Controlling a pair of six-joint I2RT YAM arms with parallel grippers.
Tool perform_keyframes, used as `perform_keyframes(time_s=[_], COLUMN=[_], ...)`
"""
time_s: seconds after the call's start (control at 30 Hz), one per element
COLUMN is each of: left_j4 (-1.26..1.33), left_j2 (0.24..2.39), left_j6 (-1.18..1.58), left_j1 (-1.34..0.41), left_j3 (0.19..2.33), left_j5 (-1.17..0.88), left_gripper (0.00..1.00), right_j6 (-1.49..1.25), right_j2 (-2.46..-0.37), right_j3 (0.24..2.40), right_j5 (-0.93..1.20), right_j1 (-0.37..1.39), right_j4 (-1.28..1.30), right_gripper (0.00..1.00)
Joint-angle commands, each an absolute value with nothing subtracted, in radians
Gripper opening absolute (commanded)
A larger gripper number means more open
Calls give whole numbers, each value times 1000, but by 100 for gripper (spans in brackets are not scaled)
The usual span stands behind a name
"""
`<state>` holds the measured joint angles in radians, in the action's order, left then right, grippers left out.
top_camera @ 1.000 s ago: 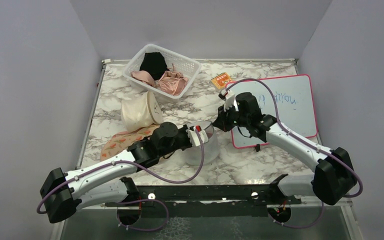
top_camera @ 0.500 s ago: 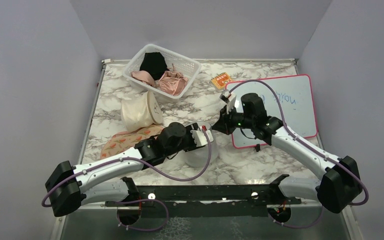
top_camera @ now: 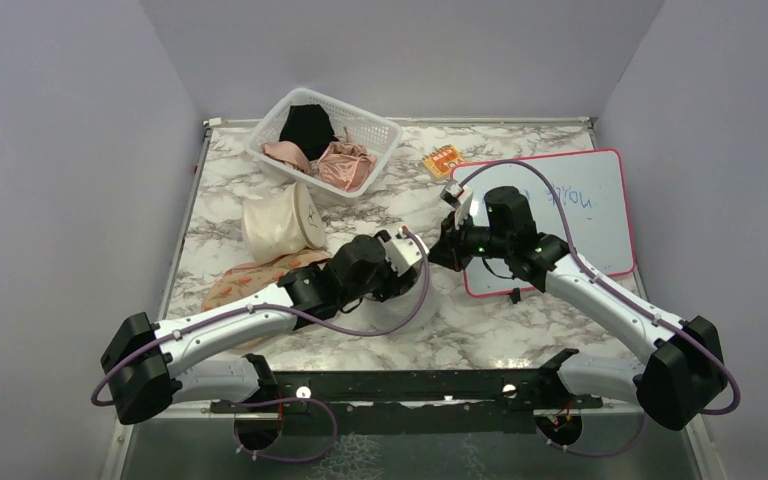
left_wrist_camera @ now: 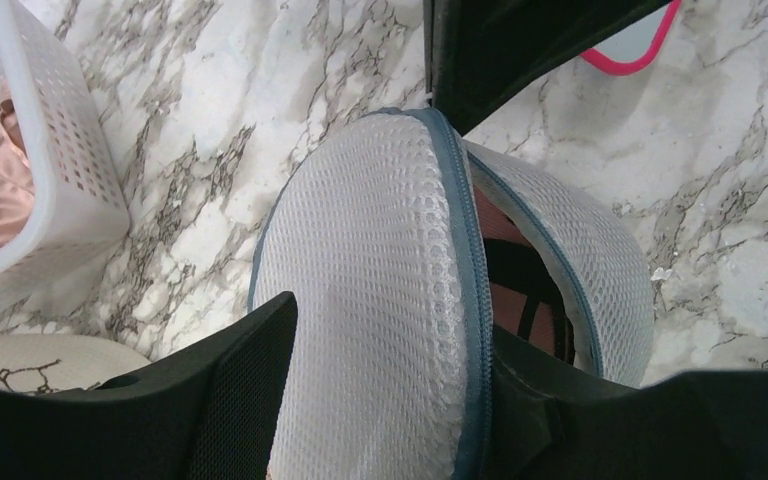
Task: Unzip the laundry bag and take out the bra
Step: Unzip the laundry bag at the center of the board.
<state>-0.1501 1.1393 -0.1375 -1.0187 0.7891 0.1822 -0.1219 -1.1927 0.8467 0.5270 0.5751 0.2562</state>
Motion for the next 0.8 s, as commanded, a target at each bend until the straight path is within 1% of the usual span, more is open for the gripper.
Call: perform_keyframes(time_s=[0.0, 0.17, 0.3, 0.4, 0.47, 0.6, 0.77], left_j4=[-215, -245, -247, -251, -249, -251, -258], left_j2=[1177, 1236, 1246, 1241, 1242, 1269, 1301], left_j6=[-91, -113, -118, -121, -125, -147, -181], left_j1=[-1023, -1023, -1023, -1023, -1025, -1025, -1025], left_j3=[872, 955, 976, 976, 979, 1007, 1028], left_j5=[239, 245, 239, 230, 232, 251, 271], left_gripper=[48, 49, 56, 58, 58, 51, 51], right_j6=[-101, -91, -91, -96, -101, -99, -97], right_j2=[-1192, -1205, -1204, -1202, -1197, -1200, -1202], right_j3=[853, 875, 877, 878, 876, 877, 879], right_j5=[570, 576, 581, 586, 592, 595, 595], right_j1=[581, 581, 581, 581, 581, 581, 581], right_j4=[250, 261, 261, 257, 251, 248, 247], right_gripper=[1, 1, 1, 1, 1, 1, 1])
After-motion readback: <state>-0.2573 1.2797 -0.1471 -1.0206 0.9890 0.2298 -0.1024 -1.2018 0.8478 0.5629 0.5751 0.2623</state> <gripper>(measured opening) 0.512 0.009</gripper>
